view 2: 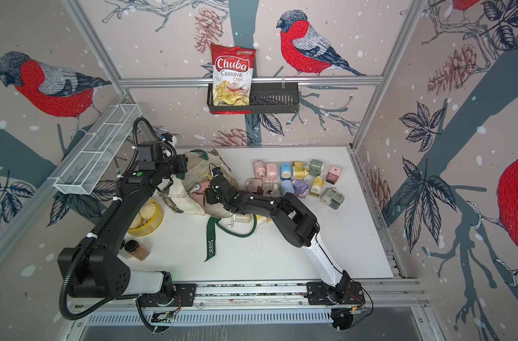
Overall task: Take out the pencil sharpeners from the tote bags
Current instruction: Adjust the canvas bag at the center of the board.
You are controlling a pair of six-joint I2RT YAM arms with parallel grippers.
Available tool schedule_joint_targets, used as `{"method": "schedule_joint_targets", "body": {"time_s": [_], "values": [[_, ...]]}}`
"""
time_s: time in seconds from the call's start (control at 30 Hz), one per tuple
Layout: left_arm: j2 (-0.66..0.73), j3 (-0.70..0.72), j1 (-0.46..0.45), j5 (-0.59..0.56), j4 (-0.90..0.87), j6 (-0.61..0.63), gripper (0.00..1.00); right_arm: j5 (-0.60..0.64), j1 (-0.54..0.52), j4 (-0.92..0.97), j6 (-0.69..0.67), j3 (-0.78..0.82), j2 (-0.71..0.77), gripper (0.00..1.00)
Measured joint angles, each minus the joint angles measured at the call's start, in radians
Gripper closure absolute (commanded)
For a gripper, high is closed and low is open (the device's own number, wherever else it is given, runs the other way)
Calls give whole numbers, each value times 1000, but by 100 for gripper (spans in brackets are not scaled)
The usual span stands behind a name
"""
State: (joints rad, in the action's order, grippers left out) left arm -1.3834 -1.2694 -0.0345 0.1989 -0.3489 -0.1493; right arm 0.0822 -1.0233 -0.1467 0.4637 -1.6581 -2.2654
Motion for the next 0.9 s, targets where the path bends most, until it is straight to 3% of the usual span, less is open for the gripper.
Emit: {"method": "schedule_joint_targets", "body": {"time_s": [0.33,0.6,0.73,0.9], "values": [[1,0,-10,-10,-4,2,100,-3,-124,23,14,-26,-22,38],[-37,-70,-141,-118,-74,77,100,-8,-189,47,-16,-113,-78,36],[-11,-43,-145,-135,-79,90,100,-7,-174,27,-20,-16,-26,32],[75,124,-147,-119,13,118,100,-6,-121,-52,-20,146,72,26]]}}
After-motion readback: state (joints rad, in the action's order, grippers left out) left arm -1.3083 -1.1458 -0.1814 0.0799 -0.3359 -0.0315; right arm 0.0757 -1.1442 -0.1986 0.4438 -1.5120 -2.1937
